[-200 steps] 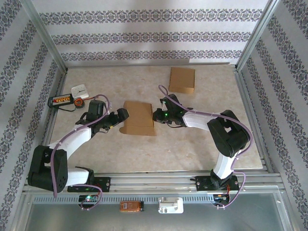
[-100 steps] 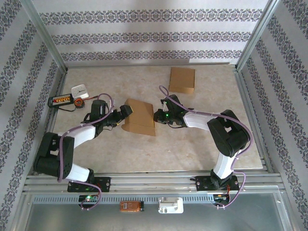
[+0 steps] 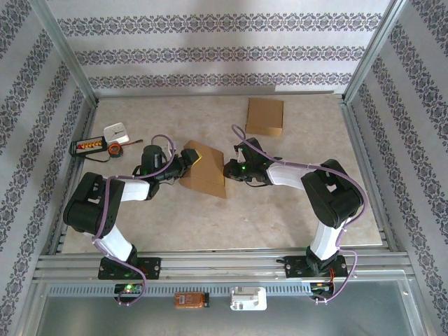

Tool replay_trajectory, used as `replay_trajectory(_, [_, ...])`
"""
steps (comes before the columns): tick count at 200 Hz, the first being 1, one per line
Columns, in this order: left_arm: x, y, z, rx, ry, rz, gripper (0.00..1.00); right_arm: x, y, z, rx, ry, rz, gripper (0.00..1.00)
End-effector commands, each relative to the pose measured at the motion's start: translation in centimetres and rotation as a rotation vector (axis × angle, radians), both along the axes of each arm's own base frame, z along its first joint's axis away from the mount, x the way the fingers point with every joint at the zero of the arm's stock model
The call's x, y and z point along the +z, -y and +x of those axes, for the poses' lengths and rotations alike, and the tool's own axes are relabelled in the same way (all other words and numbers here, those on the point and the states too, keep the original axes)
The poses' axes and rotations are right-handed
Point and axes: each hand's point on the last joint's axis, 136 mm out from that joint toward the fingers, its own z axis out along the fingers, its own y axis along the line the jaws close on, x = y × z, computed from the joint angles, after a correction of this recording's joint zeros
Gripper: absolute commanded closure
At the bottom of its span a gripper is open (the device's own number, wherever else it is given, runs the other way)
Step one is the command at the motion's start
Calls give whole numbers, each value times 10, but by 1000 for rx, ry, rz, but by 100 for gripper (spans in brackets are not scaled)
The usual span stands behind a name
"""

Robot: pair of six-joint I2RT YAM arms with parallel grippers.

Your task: Fold the paper box

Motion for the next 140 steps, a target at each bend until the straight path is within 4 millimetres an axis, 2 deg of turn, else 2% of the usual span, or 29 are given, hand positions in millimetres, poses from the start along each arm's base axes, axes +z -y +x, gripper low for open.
replay_trajectory(1, [33,7,2,-7,88,-32,35,5,-5,-5,23,-27,17,81])
replay_trajectory(32, [37,3,-2,6,71,11,43,35,-15,-4,40,12,64,71])
replay_trajectory(54, [41,-3,-6,18,64,61,45,62,-12,-2,25,75,43,54])
replay_trajectory(73, [49,-9,-11,30,71,113,45,93,-6,-1,0,185,12,45])
replay_trajectory(94, [61,-19,-17,59,83,185,44,144,-5,-6,10,427,-55,41])
replay_trajectory(104, [66,-26,-19,86,85,208,44,171,-8,-11,22,605,-127,35])
replay_trajectory(119, [74,-35,-22,128,84,225,44,210,-21,-30,85,892,-221,25])
replay_trajectory(132, [78,-43,-23,170,78,231,45,228,-40,-52,204,1087,-248,18])
replay_trajectory(140, [80,-48,-25,193,71,235,45,232,-50,-66,294,1150,-232,13])
